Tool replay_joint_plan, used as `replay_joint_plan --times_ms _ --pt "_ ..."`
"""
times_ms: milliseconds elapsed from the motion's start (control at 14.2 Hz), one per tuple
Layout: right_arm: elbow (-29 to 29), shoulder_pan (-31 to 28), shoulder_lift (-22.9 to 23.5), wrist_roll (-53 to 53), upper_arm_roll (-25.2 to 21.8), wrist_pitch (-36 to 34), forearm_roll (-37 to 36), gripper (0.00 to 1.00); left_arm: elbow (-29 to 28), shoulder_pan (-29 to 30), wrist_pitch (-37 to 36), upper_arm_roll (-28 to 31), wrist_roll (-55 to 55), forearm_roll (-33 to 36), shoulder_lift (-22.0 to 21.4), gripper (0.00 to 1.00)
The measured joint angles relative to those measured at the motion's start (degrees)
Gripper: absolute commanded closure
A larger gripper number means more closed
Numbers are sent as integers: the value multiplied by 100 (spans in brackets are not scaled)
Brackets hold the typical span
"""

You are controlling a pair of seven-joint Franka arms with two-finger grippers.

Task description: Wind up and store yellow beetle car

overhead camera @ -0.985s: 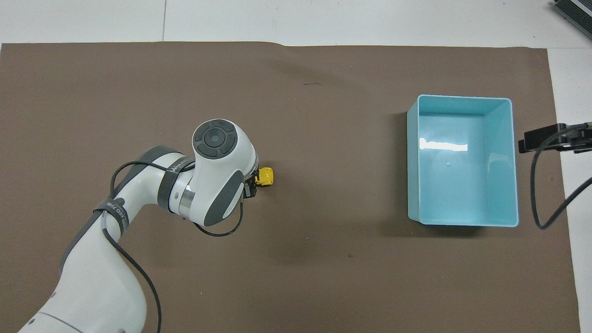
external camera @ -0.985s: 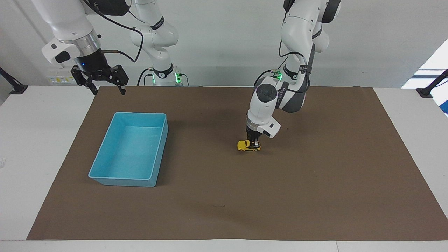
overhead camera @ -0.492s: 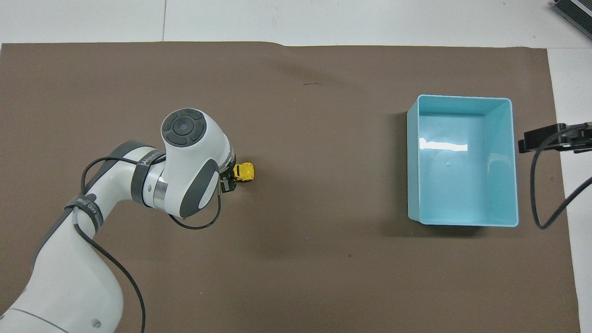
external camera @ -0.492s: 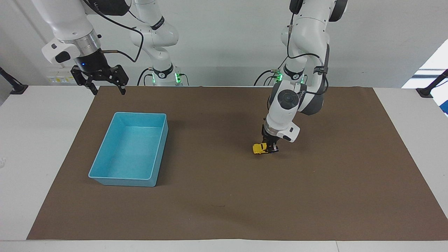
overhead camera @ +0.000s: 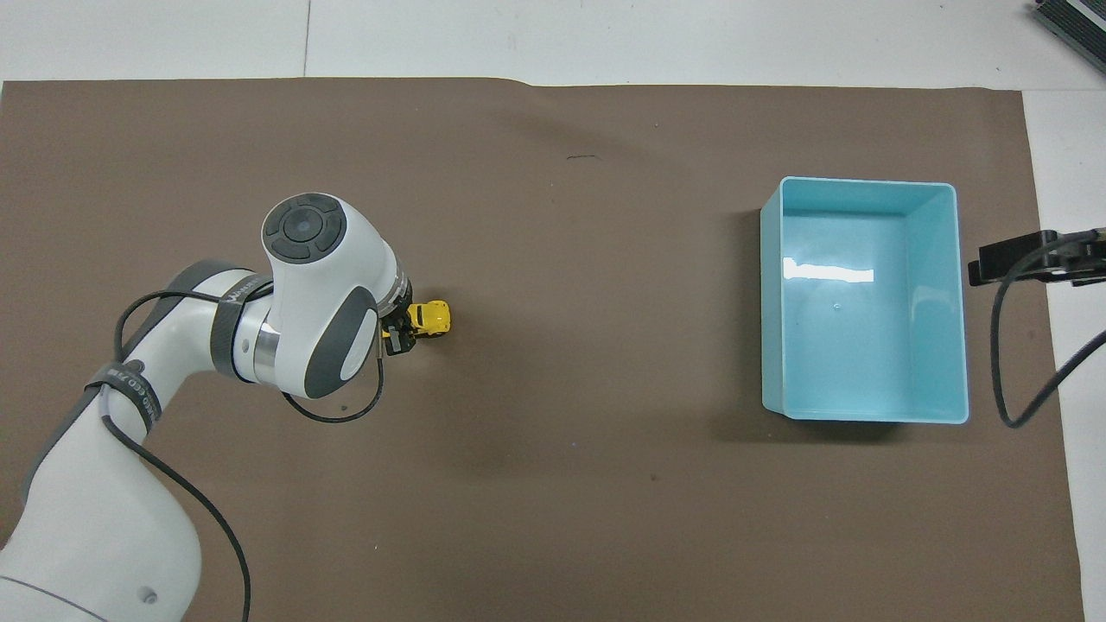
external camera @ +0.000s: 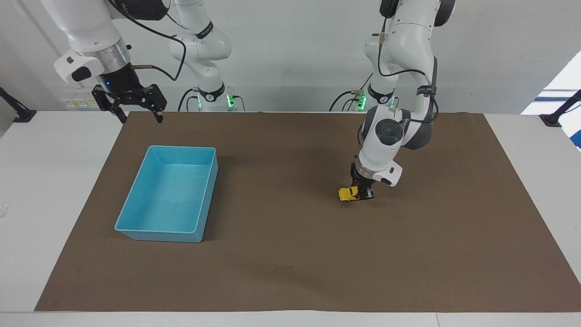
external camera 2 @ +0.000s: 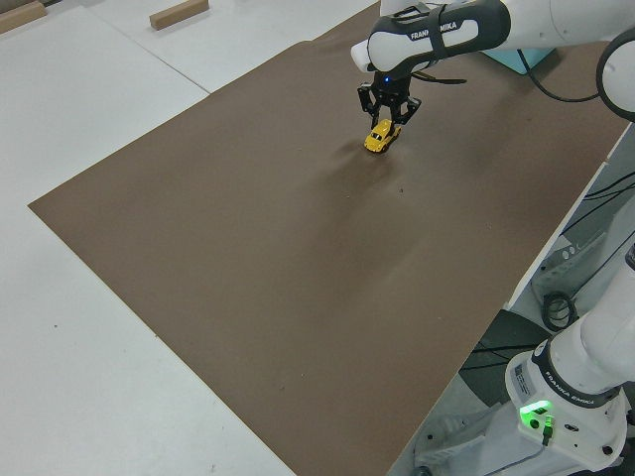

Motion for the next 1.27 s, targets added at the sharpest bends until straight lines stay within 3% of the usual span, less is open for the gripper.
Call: replay_joint_plan --times_ms 141,211,281,352,1266 --pt "0 0 0 0 0 0 0 0 0 11 -8 0 19 10 -1 100" --pt "0 0 0 0 0 0 0 0 0 14 -10 0 22 11 -2 85" --pt "0 0 0 0 0 0 0 0 0 15 -10 0 24 11 -2 31" --pt "0 0 0 0 0 0 0 0 -1 17 -10 1 24 15 -2 0" --pt "0 0 0 0 0 0 0 0 153 163 -323 43 183 170 -370 0"
